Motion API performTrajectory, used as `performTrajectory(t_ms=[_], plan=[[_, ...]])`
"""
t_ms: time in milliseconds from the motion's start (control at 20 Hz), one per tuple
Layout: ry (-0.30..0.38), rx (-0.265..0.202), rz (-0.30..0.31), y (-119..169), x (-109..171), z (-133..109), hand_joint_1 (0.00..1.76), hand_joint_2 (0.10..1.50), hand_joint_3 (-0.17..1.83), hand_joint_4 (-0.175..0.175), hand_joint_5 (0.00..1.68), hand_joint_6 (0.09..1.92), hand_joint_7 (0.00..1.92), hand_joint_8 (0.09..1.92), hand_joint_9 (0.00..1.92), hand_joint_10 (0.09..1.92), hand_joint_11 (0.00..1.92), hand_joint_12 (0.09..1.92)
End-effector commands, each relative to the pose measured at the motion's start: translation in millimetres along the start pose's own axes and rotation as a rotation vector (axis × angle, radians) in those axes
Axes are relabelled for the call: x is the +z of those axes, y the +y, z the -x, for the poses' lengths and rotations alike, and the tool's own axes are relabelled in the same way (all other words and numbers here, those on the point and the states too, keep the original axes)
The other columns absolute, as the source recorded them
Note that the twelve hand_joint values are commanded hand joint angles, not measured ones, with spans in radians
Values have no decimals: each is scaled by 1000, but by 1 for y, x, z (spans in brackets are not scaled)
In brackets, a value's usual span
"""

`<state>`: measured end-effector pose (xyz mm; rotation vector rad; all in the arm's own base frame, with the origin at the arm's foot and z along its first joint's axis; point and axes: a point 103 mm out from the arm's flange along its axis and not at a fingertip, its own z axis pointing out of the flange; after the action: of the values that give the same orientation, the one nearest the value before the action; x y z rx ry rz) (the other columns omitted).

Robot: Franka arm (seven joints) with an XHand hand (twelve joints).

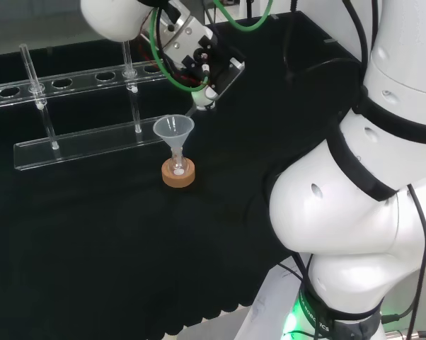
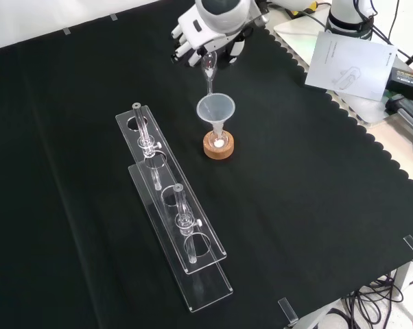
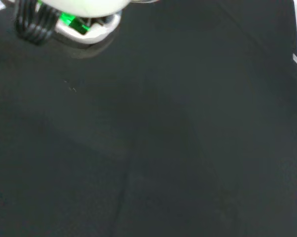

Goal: Pour all the NaCl from the weighing funnel into the round-bottom flask.

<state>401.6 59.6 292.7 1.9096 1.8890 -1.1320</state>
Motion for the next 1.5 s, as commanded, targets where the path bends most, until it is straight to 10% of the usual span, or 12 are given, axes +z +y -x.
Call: performTrajectory(t_ms=[50,1500], plan=[[-54,-28,21,-4,-14,-16,1091,666,756,175,1144,946,475,663,898,357,713,1095],[-247,1,-10,-2,-28,-27,1092,663,758,175,1147,943,459,658,880,355,712,1096]])
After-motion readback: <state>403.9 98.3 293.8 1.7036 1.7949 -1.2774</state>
